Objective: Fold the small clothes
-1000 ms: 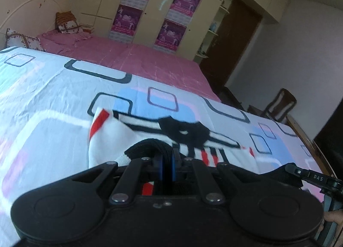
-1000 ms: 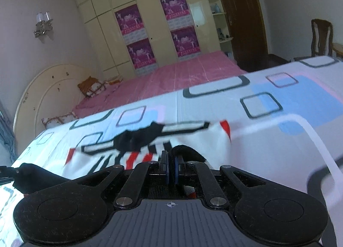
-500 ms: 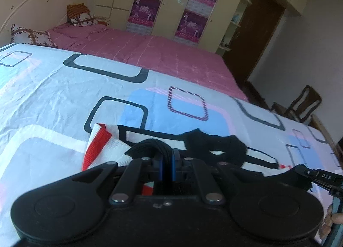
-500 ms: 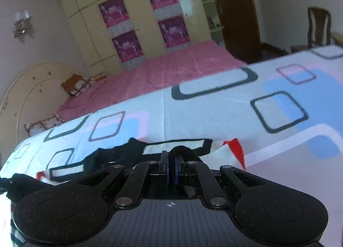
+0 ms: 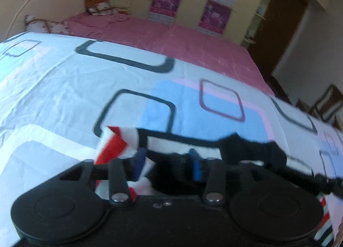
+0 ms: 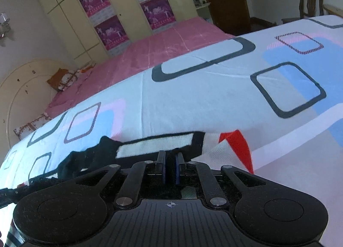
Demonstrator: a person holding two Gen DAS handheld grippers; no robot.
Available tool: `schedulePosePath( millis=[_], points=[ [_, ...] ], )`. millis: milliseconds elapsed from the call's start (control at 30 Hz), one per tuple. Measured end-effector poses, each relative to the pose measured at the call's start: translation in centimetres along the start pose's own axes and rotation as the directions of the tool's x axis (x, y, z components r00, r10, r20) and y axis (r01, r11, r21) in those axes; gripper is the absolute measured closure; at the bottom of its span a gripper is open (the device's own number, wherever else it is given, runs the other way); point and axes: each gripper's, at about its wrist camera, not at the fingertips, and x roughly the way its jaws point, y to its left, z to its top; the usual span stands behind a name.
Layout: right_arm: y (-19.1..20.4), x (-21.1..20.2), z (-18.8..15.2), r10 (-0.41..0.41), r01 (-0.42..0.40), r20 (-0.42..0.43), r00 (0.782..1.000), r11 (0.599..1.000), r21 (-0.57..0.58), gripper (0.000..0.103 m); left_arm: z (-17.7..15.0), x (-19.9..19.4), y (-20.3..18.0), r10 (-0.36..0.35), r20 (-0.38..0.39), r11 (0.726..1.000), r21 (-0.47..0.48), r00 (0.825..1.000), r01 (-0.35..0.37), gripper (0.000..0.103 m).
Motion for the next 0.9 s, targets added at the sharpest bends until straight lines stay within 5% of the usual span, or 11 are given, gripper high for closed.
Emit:
schedulePosePath(
  millis=[67,100,133,367,600,700,733,800,900],
  points=[
    [-0.1,-0.5,0.0,-0.007,0.007,0.033,0.999,1.0,-0.003,0.06,0.3,-0.5,0.6,-0.002,0.013,1.0,-0.002,1.0,0.002,0.054],
    [-0.1,-0.7,0.1,-0.019,0.02,0.06,0.998,1.0,-0.011,0.034,0.5,-0.7,0.8,-0.004,0.017,1.0,0.005,1.0,0.004,0.054],
    [-0.1,-1.0,0.2,-0.023,0.025,0.086,0.996,0.999,-0.025,0.032,0.5,-0.9,1.0,-0.006,0.021,1.0,0.017,1.0,0.006,0.053],
    [-0.6,-1.7,0.5,-0.016,0.026,0.115,0.993,0.996,-0.087,0.032,-0.4,-2.0,1.2,-0.03,0.039,0.999,0.045,0.999,0.028,0.052],
    [-0.2,-0.6,-0.1,-0.017,0.027,0.07,0.997,0.989,-0.146,0.032,-1.6,-4.3,1.2,-0.024,0.181,1.0,0.022,0.983,0.021,0.053],
    [0.4,0.3,-0.7,-0.029,0.036,0.038,0.999,0.98,-0.195,0.035,-1.9,-3.4,0.2,-0.038,0.101,0.994,0.108,0.994,0.027,0.054],
    [0.5,0.6,-0.9,-0.029,0.033,0.024,0.999,0.979,-0.2,0.05,-2.2,-2.9,-0.1,-0.028,0.083,0.991,0.135,0.996,0.016,0.054],
    [0.6,1.2,-1.1,-0.027,0.025,-0.006,1.0,0.979,-0.2,0.061,-2.6,-1.8,-0.5,-0.015,0.051,0.988,0.157,0.999,0.007,0.055],
    [1.2,1.5,-1.5,-0.037,0.035,-0.002,0.999,0.972,-0.233,0.061,-3.0,-0.3,-0.7,0.009,0.032,0.986,0.167,0.999,-0.015,0.056]
  ],
)
